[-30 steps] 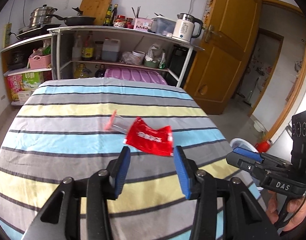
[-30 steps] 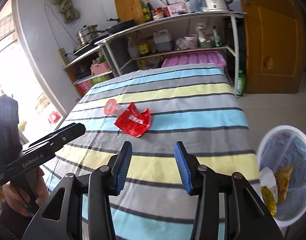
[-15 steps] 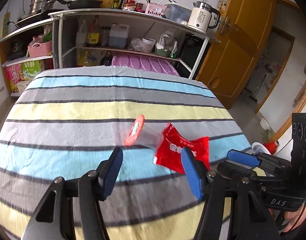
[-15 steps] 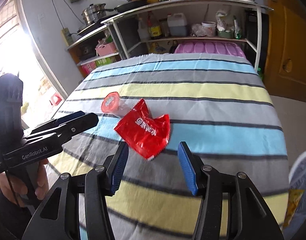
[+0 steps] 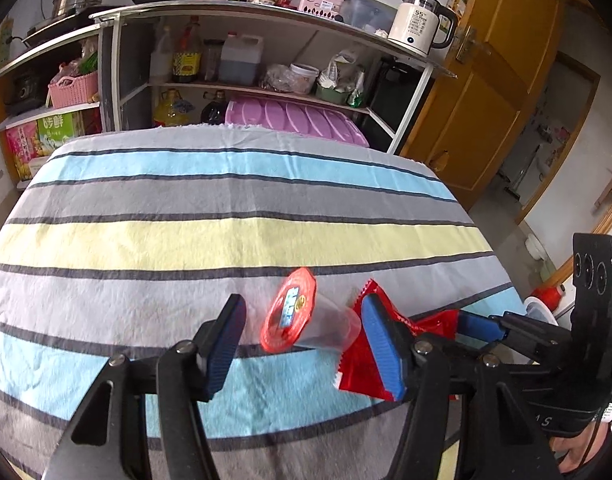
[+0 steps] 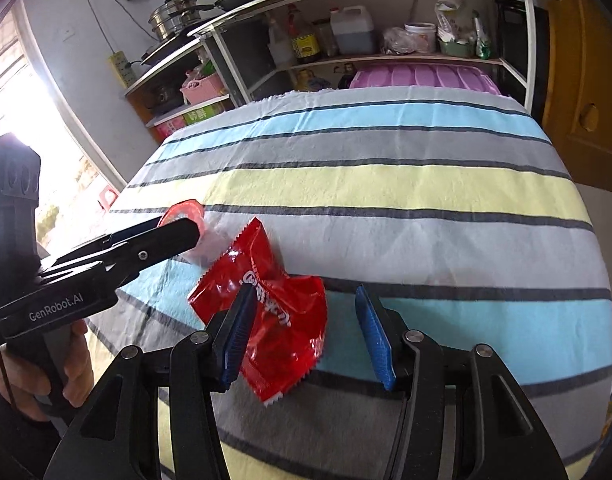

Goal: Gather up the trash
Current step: 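Grasp the red snack bag with the right tool while the left tool grasps the plastic cup, then carry the red bag and plastic cup over the wastebasket and open both tools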

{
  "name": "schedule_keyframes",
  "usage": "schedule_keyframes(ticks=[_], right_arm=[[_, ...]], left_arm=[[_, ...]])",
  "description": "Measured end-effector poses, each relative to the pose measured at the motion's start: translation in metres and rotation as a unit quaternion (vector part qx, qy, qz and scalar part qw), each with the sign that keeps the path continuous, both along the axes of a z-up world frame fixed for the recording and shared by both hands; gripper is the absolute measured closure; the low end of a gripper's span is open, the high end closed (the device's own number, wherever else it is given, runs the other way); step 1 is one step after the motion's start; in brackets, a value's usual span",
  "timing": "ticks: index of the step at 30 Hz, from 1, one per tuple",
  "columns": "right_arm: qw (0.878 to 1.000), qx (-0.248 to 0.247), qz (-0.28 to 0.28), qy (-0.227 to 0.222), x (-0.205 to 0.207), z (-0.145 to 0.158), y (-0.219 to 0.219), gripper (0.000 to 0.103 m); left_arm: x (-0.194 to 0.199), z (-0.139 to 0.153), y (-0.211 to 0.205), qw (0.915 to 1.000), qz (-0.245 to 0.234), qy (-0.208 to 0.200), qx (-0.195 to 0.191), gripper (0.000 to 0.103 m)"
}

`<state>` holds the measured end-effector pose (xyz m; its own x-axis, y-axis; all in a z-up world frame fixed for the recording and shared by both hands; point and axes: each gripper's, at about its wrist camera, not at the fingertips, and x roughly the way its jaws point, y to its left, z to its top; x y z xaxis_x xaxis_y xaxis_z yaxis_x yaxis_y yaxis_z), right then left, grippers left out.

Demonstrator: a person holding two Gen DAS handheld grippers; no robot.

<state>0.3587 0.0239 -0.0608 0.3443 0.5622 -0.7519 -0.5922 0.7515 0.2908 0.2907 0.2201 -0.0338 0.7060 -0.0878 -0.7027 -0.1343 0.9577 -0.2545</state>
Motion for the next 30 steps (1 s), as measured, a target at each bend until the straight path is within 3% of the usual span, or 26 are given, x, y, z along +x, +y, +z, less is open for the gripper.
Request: schedule_keyframes(ticks=[3,4,5,10,14,20,30], right_arm=[[1.000,-0.005,0.005,-0.008,0.000,0.000,0.004,0.052],[1.000,-0.008,0.007,-0.010,0.000,0.000,0.006,0.060],[1.000,-0.008,0.010,-0.010,-0.001,0.000,0.007,0.069],[0.999,-0.021,0.015,-0.021,-0.007,0.001,0.010,0.078],[1.000,-0.014,0.006,-0.016,-0.009,0.003,0.003,0.092],[1.000,-0.005,-0.008,-0.019,-0.017,0.009,-0.009,0.094],[0.999,0.021,-0.034,-0.036,-0.044,0.031,-0.043,0.094]], left_arm=[[0.003,-0.002,-0.002,1.0000,-0.004,0.002,0.006,0.056],[0.004,-0.003,-0.003,0.9999,-0.006,0.004,0.010,0.063],[0.004,-0.003,-0.004,0.9999,-0.008,0.004,0.012,0.065],[0.001,0.001,-0.004,0.9998,-0.004,-0.008,0.018,0.078],[-0.005,0.005,-0.003,0.9997,-0.001,-0.015,0.020,0.086],[-0.017,0.013,-0.011,0.9992,-0.005,-0.026,0.032,0.095],[-0.050,0.032,-0.034,0.9982,-0.015,-0.050,0.029,0.097]])
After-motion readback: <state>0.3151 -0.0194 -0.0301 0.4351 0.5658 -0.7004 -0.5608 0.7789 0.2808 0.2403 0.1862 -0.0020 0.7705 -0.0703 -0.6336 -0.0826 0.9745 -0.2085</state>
